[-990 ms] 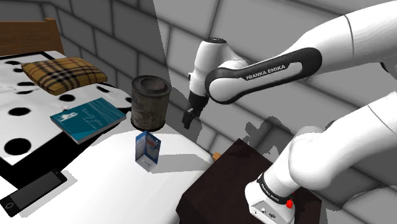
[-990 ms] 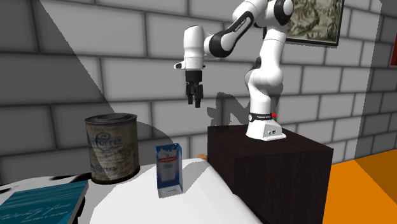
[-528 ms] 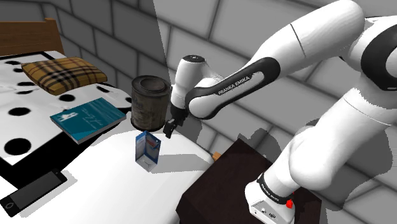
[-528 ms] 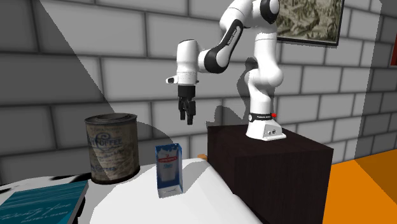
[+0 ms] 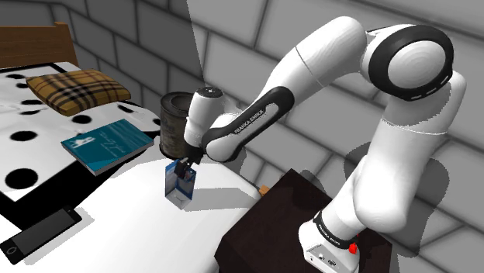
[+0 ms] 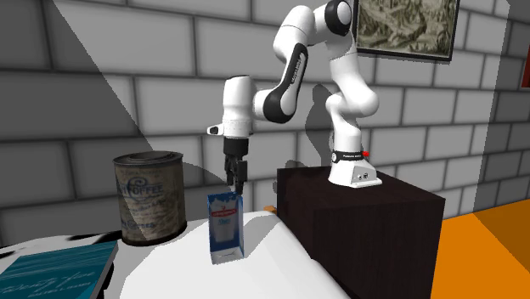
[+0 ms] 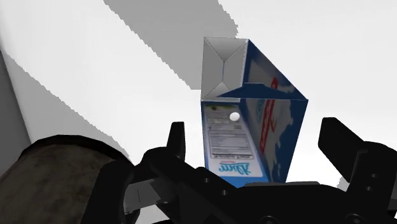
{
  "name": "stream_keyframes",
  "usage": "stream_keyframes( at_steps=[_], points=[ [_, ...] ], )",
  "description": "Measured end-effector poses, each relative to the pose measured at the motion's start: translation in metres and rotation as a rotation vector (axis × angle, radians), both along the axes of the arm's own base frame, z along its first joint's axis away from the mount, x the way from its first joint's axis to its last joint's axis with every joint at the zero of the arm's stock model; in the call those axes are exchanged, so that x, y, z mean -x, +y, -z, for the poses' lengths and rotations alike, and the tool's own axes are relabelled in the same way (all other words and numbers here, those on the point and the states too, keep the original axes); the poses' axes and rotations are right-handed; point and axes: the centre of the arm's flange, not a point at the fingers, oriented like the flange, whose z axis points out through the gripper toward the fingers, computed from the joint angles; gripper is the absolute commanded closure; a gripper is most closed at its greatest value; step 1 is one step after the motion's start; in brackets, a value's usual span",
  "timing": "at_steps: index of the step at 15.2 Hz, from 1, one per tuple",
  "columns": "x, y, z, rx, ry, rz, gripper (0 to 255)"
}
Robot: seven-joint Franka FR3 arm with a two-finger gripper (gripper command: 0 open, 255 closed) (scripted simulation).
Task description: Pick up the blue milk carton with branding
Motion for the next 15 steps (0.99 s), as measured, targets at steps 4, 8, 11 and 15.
stream_keyframes(
  at_steps=[4,8,11,15],
  points=[
    [-0.009,0.008,0.026,-0.008,-0.006,-0.001,0],
    [-0.009,0.01,0.049,-0.008,-0.007,-0.002,0],
    [-0.009,0.009,0.054,-0.009,-0.008,-0.001,255],
    [-0.01,0.009,0.054,-0.009,-0.01,-0.001,255]
  ],
)
